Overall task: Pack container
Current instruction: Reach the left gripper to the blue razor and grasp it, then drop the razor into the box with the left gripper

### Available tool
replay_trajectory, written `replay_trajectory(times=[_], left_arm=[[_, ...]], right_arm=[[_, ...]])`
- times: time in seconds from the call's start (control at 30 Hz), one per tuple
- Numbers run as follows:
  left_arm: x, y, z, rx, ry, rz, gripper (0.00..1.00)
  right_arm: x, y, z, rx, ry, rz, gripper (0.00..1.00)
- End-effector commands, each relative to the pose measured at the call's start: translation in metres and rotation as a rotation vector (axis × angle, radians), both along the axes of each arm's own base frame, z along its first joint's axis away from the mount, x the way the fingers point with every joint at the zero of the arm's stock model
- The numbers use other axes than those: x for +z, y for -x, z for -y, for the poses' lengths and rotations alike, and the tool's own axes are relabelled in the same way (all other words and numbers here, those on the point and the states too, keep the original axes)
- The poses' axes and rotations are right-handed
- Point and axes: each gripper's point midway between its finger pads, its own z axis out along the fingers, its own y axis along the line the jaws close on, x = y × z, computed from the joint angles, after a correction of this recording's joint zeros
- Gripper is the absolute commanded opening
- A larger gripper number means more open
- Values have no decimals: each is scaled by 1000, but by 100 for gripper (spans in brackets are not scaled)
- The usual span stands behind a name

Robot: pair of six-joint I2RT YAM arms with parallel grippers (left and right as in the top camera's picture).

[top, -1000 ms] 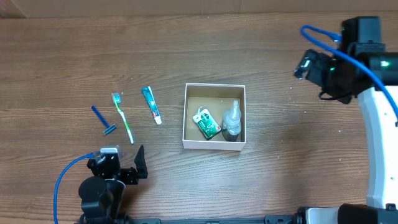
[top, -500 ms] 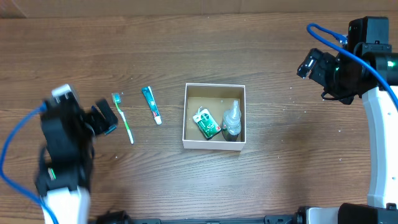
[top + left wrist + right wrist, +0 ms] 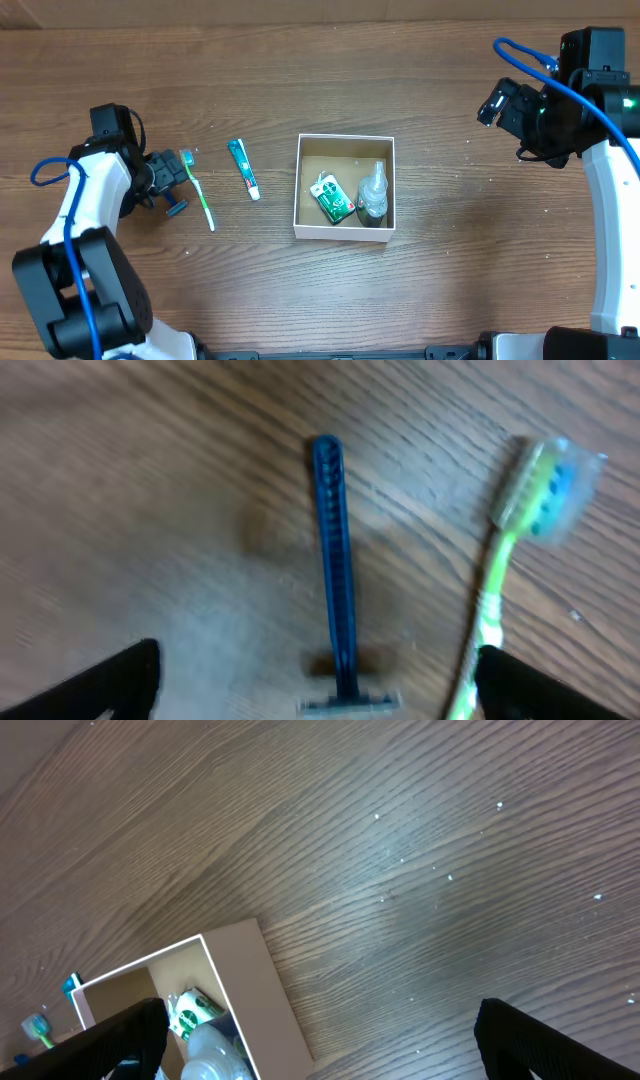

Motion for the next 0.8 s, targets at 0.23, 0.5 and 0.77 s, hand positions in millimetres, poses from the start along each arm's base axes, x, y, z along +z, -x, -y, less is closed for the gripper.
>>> replay_trajectory(times=[0.23, 0.5, 0.77], left_arm=[[-47, -1, 2, -22, 49, -90, 28], [5, -18, 16, -76, 125, -63, 6], [146, -53, 165, -473, 208, 226, 4]], right_arm=[[3, 0, 1, -6, 0, 11, 100], [3, 0, 1, -6, 0, 11, 100], [3, 0, 1, -6, 0, 11, 100]])
